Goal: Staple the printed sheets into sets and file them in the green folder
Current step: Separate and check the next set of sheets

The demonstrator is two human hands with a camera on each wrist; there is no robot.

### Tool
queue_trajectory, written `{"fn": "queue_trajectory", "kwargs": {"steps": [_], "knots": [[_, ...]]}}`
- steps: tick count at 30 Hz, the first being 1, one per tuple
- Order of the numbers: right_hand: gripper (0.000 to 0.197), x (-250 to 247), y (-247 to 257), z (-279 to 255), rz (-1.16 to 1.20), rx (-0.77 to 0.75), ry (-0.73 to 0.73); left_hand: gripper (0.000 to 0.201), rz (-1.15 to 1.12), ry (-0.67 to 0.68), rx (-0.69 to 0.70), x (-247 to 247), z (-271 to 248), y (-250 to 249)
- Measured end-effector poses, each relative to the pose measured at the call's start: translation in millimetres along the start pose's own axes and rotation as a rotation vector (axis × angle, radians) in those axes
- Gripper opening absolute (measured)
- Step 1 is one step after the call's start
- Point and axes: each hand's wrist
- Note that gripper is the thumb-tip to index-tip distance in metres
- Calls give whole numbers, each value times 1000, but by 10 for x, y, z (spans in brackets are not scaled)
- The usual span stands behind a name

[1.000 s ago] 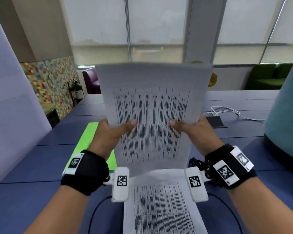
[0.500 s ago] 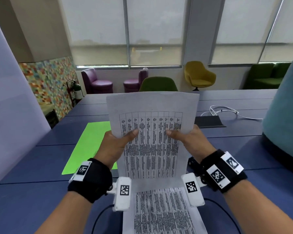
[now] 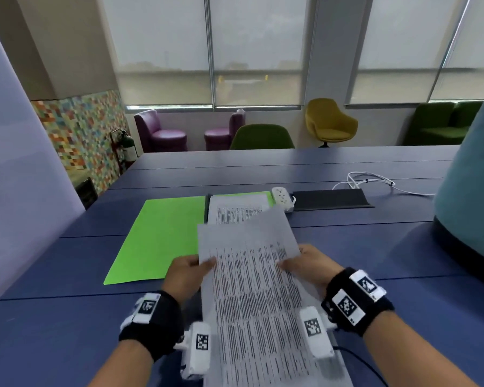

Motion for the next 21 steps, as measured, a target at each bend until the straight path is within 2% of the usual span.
{"fn": "queue_trajectory", "kwargs": {"steps": [1, 3, 5, 6, 8, 10, 11, 14, 17, 19, 21], "knots": [[28, 0, -140, 24, -136, 61, 45, 24, 95, 28, -26, 26, -26, 145], [32, 0, -321, 17, -369, 143, 139, 33, 268, 71, -44, 77, -78, 332], [31, -11, -378, 24, -408, 136, 125, 42, 317, 61, -29, 107, -148, 355], [28, -14, -348, 25, -360, 100, 94, 42, 309, 77, -17, 113, -152, 355], [41, -2, -226, 44, -319, 13, -59, 36, 310, 95, -5, 121, -148, 336], [60, 55, -98, 90, -498, -60, -196, 32, 332, 74, 16, 127, -161, 302], [65, 112, -38, 105, -612, -105, -207, 32, 348, 48, 34, 133, -164, 297], [65, 371, 66, 144, -749, -235, -30, 22, 370, -8, 101, 160, -242, 182], [66, 668, 98, 220, -778, -300, 160, 12, 366, 74, 123, 182, -302, 128], [60, 815, 94, 257, -794, -302, 194, 11, 387, 151, 125, 176, -306, 165], [40, 881, 88, 277, -804, -306, 184, 15, 382, 174, 121, 167, -292, 204]]}}
Point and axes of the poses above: each hand's wrist, its own z-axis towards the middle knuckle, its own x-axis out of the palm, y = z × x, and after that the axes turned 6 degrees about z, right-handed
